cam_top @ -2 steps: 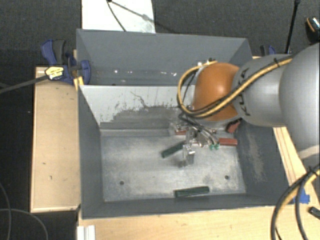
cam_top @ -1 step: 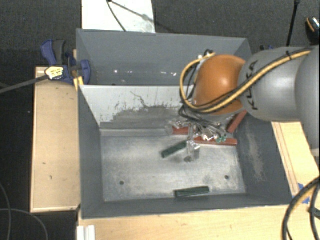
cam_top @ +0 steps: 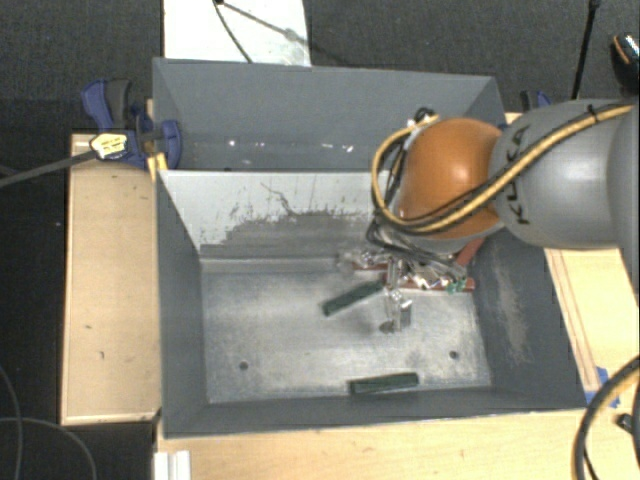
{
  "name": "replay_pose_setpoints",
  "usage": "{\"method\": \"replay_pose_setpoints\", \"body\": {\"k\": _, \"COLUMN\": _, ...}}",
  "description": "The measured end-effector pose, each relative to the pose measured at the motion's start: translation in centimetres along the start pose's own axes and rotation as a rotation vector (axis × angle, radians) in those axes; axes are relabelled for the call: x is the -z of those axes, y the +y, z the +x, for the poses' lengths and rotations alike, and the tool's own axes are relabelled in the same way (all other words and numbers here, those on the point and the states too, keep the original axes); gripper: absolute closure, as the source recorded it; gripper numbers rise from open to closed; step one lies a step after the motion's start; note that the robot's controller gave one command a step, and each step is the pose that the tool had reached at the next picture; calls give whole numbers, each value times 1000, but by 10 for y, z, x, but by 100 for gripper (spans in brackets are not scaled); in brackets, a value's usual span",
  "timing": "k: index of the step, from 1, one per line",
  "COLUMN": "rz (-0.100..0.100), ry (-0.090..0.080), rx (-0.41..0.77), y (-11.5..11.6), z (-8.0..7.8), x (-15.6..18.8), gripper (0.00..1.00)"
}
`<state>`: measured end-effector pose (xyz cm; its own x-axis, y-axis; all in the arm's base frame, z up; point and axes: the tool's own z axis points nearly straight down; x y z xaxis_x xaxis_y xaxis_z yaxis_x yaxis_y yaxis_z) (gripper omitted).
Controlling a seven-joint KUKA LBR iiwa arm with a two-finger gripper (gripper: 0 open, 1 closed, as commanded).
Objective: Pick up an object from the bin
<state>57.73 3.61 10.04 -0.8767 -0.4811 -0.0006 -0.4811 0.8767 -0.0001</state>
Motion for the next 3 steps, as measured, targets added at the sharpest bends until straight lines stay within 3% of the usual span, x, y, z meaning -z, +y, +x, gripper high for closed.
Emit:
{"method": "replay_pose_setpoints", "body": {"k": 1, "rz": -1, "ry": 2, "rx": 32, "y": -8, "z": 12, "x": -32, "gripper": 0}}
{"method": "replay_pose_setpoints", "body": {"k": 2, "rz": -1, "ry": 0, "rx": 32, "y": -8, "z": 11, "x": -31, "gripper": 0}}
{"method": "replay_pose_setpoints", "body": {"k": 3, "rz": -1, "ry": 0, "rx": 32, "y": -8, "z": 11, "x": -31, "gripper": 100}}
